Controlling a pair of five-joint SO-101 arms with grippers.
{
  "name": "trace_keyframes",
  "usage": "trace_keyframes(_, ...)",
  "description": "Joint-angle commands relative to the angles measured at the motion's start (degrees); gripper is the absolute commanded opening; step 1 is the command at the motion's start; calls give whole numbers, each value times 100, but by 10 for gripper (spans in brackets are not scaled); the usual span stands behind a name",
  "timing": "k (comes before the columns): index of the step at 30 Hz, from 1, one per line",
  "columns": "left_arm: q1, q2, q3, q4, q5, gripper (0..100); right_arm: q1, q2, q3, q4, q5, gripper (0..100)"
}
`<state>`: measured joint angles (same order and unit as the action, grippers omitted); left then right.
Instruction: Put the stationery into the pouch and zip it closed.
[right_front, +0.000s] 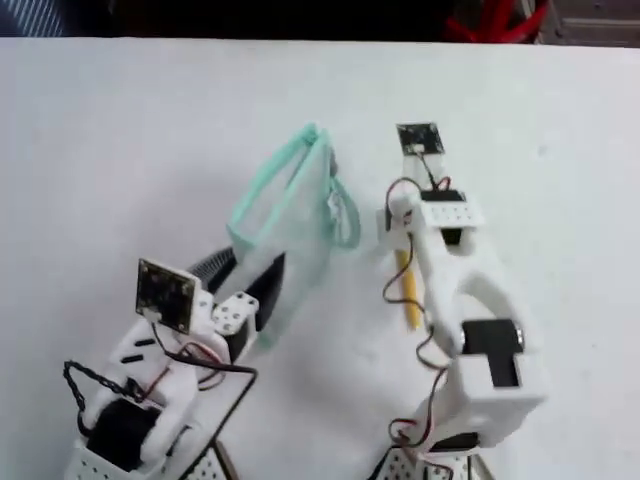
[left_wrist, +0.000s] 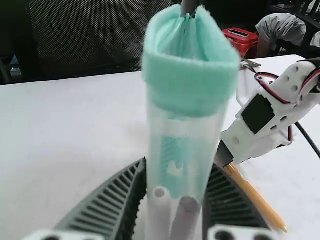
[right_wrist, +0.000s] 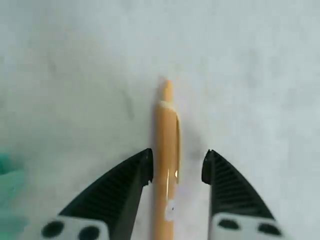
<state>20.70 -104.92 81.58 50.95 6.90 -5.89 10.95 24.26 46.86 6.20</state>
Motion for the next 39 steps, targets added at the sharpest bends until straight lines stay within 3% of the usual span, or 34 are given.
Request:
trace_keyframes(1,119,22,9,-97,-62,166,-75,154,-404,154,457,137)
trace_keyframes(5,119,22,9,-88,-53,168,-101,356,-703,426,519,8)
trace_keyframes(17,251,22,18,-62,-44,169,391,-330,-246,154,264,17)
trace_keyframes(21,444,22,149,-79,-70,169,585,-1297,633,-426,-158,17)
trace_keyframes(24,497,22,352,-237,-563,166,549,-2264,1503,-936,-185,17)
trace_keyframes(30,444,22,431,-352,-730,165,92,-4347,2716,-1314,-123,17)
trace_keyframes(36,497,22,440,-343,-774,151,-92,-6141,1723,-462,18,17)
trace_keyframes(39,497,22,440,-352,-782,140,-699,-6642,642,75,308,17)
